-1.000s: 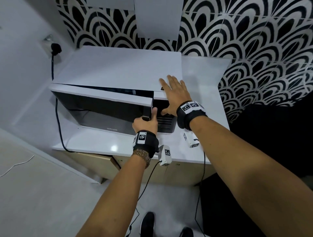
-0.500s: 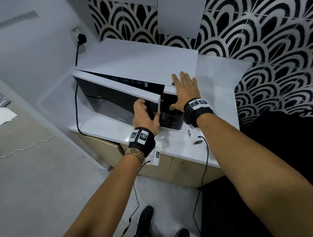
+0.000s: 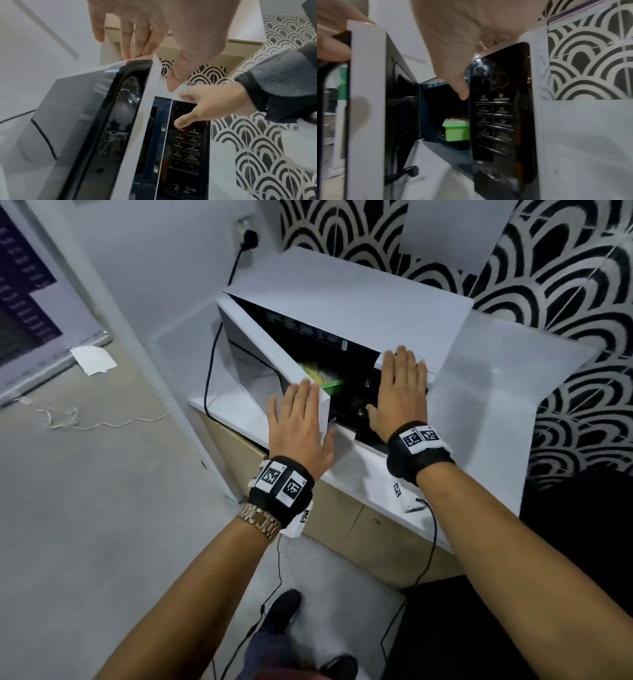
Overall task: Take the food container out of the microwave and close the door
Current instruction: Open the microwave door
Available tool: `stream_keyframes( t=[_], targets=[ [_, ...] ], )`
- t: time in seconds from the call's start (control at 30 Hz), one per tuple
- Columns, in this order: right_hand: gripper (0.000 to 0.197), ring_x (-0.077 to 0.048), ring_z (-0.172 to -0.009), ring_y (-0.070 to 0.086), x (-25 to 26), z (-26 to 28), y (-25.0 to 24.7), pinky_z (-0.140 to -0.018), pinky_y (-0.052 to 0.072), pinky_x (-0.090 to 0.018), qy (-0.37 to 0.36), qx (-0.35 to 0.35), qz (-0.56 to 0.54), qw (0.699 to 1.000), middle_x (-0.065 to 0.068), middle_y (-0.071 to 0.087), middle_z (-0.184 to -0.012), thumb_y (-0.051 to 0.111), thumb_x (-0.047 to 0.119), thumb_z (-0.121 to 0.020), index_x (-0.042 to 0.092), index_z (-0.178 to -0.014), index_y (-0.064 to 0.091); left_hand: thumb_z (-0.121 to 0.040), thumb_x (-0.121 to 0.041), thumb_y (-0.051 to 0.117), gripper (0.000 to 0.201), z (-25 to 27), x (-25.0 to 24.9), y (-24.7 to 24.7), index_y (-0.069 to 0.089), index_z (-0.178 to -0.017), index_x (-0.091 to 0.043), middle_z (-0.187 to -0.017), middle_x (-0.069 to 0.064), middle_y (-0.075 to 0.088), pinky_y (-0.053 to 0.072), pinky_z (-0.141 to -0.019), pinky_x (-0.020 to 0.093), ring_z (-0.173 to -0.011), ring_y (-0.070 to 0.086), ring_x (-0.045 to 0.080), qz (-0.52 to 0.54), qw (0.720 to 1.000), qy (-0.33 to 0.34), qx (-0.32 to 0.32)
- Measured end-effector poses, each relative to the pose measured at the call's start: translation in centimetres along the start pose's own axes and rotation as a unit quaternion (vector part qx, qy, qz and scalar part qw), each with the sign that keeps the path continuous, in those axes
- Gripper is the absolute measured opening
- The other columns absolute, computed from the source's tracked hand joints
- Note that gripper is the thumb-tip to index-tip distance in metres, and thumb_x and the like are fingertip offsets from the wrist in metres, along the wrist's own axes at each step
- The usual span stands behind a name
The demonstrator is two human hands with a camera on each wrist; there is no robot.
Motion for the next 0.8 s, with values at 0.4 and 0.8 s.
stream_keyframes(
  t=[0.4,0.8],
  targets=[
    [0.077,-0.031,-0.153,0.014,8.9,6.5,2.6,-0.123,0.016,-0.056,-0.195,0.063,-0.136,0.969,-0.018,0.018,-0.165,0.06,0.027,-0.092,0.01,-0.156,0.021,-0.091,-0.05,0.048,0.078,3.0,2.1,-4.6,0.027,-0.148,-0.001,-0.159,0.018,0.029,-0.005,-0.122,0.058,-0.151,0.015,0.038,-0.095,0.985,-0.128,0.065],
    [0.081,-0.03,-0.154,0.01,6.1,6.6,10.7,-0.123,0.011,-0.048,-0.109,0.198,-0.119,0.967,-0.016,0.014,-0.165,0.063,0.031,-0.093,0.013,-0.157,0.017,-0.077,-0.062,0.057,0.108,3.8,11.4,-5.6,0.015,-0.151,0.004,-0.157,0.039,0.013,-0.003,-0.119,0.066,-0.149,0.005,0.051,-0.162,0.946,-0.273,0.063]
  ],
)
Point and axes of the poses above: each hand's wrist, its own z-axis away from the middle knuckle, its own y-axis out of the palm, x = y × z, the point moved 4 cm from there along -z, towards the middle knuckle
